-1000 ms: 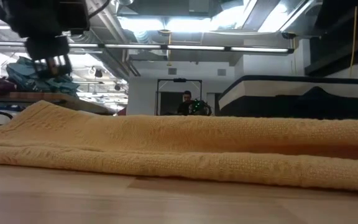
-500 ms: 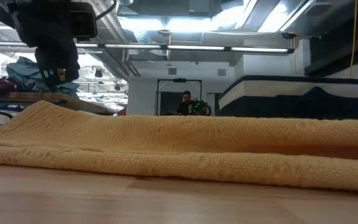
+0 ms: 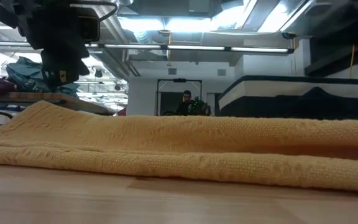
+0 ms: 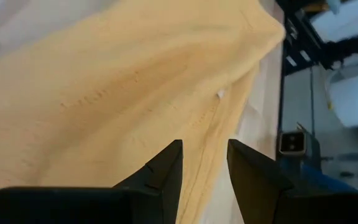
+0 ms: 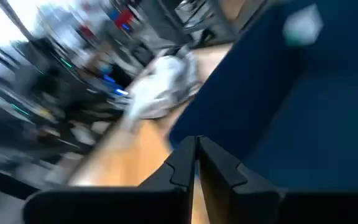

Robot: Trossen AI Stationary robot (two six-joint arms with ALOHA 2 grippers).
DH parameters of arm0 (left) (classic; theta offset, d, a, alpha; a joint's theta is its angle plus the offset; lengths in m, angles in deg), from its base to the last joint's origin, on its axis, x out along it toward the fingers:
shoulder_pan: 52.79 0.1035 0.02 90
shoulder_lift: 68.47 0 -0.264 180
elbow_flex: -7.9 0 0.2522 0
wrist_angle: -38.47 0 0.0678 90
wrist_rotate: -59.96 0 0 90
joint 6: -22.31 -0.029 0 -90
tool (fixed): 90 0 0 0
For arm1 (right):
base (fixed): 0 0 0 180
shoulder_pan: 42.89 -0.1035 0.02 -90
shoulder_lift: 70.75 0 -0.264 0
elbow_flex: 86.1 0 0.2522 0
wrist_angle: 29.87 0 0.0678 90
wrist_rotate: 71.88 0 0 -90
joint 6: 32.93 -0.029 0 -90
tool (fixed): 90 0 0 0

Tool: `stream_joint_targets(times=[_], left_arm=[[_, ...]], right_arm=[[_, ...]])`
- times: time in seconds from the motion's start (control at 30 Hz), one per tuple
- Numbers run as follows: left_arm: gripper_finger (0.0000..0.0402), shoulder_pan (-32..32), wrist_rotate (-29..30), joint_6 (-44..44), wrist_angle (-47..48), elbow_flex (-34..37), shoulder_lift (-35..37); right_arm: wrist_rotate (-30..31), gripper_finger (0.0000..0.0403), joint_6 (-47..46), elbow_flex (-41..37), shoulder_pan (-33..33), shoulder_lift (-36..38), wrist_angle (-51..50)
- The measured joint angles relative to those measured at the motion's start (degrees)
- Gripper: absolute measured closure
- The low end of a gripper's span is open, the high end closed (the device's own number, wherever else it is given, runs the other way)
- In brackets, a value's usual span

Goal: Fold towel
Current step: Fold the yellow towel

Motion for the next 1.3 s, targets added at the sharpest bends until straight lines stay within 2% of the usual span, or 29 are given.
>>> stream_joint_targets(times=[0.13, 0.23, 0.3, 0.43, 0.67, 0.83, 1.0, 1.13, 1.3], left_arm=[[0.0284, 0.0, 2.5, 2.6, -0.2, 0.0, 0.0], [0.0284, 0.3, 3.8, 0.7, -0.2, 0.0, 0.0], [0.0284, 0.3, 4.8, -0.6, -0.2, 0.0, 0.0], [0.0284, 0.3, 7.5, -0.4, -0.6, 0.0, 0.0], [0.0284, -1.0, 8.4, -0.5, -6.5, 0.0, -1.4], [0.0284, -5.5, 10.5, -3.7, -20.4, 0.0, -9.1], [0.0284, -8.1, 11.9, -1.5, -31.9, 0.0, -19.4], [0.0284, -9.7, 11.9, 4.1, -35.7, 0.0, -25.7], [0.0284, -11.8, 10.9, 9.9, -36.7, 0.0, -27.6]], right_arm=[[0.7, 0.0378, 0.1, -10.7, 0.1, 2.9, 25.7], [-0.9, 0.0378, 0.2, -14.3, 0.0, 2.9, 35.2], [-4.1, 0.0378, -1.1, -15.1, 0.1, 2.7, 36.2], [-5.2, 0.0378, -7.1, -15.2, 0.5, 2.4, 36.3], [-10.7, 0.0378, -7.6, -15.2, 0.4, 1.8, 34.3], [-15.7, 0.0378, -7.3, -15.2, 0.4, 1.8, 34.1], [-28.5, 0.0372, -3.0, -15.2, 0.4, 1.7, 35.2], [-35.1, 0.0338, -2.4, -15.2, 0.4, 1.4, 37.3], [-38.2, 0.027, -5.0, -15.2, 0.4, 1.0, 37.7]])
